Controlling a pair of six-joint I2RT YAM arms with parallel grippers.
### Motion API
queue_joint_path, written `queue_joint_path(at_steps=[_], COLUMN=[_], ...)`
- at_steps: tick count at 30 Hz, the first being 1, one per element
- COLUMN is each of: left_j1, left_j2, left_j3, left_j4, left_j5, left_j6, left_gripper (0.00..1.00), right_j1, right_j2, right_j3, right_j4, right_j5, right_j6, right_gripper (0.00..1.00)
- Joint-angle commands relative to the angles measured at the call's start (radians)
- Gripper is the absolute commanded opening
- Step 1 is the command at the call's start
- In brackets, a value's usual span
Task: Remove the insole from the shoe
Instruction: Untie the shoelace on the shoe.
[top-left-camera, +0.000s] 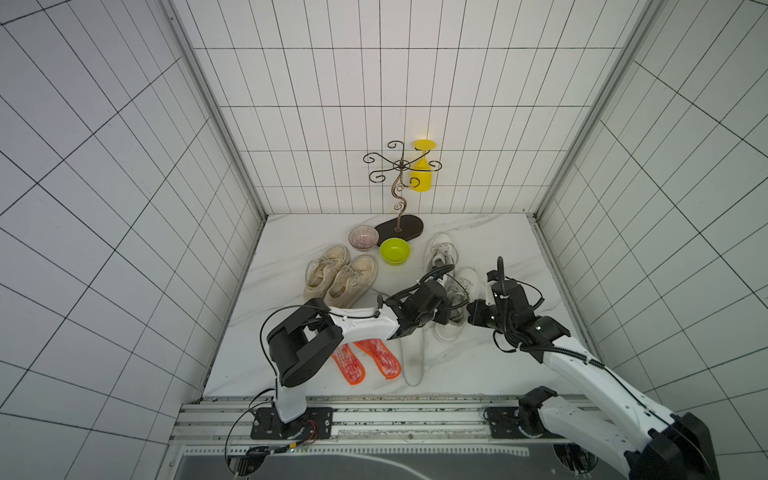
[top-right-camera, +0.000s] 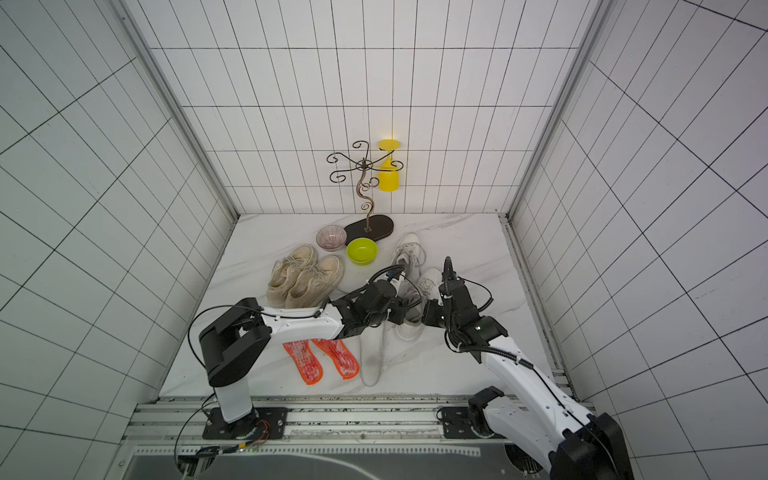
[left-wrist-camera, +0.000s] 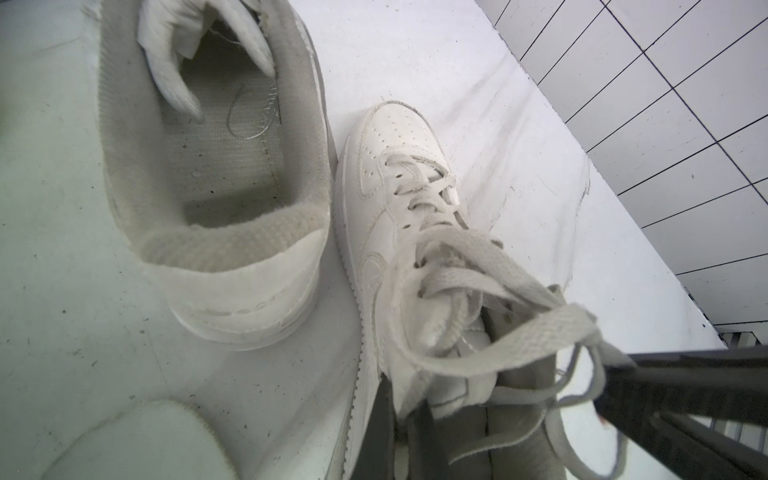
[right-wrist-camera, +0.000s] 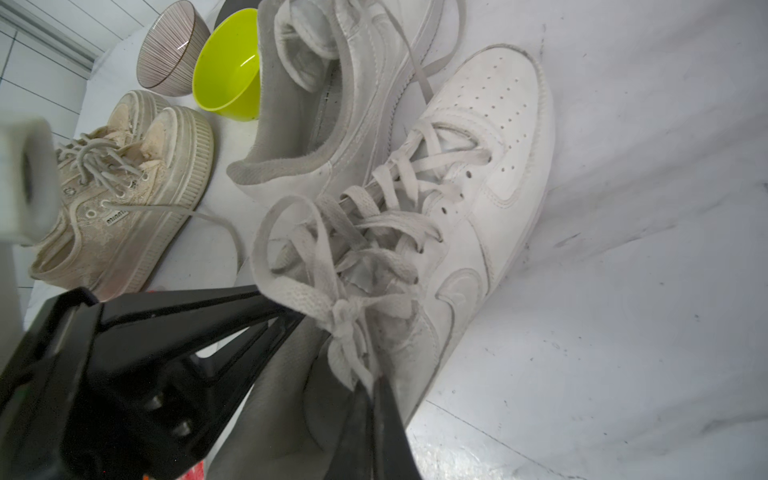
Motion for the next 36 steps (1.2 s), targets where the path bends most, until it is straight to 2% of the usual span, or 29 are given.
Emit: queue_joint_path(at_steps=[1,6,12,18,24,29,36], left_j1=[-0.012,-0.017,-0.019,-0.02,-0.02,-0.02,-0.02], left_j2=[-0.022,-0.02,-0.025,-0.029,-0.037,-0.036,-0.032], left_j3=[0.013,0.016,0.013,0.011,0.005,0.005,0.007], left_j4=[0.069,0.069,0.07,0.073,0.078,0.078,0.076], left_j5=[0.027,0.034,0.033,0.035,0.032,0.028,0.019], left_j6=[0.013,0.019,0.025,0.028,0.028,0.025,0.022], left_gripper=[0.0,0.0,0.0,0.0,0.0,0.0,0.0], right_j1=[-0.018,-0.085,-0.221,-0.272,-0.282,-0.281,-0.245], right_j2=[-0.01,0.005,0.027,0.118,0.165,0.118,-0.036], right_j3=[0.107,0.145,0.131,0.132,0.106,0.129,0.153], right_j4=[0.044,0.057,0.104,0.09,0.062,-0.003,-0.123], right_j5=[-0.04,-0.055,-0.106,-0.055,0.03,0.085,0.077], right_j6=[0.002,0.002,0.008,-0.032,-0.073,-0.1,-0.128], right_gripper=[0.0,0.0,0.0,0.01,0.23,0.43,0.46])
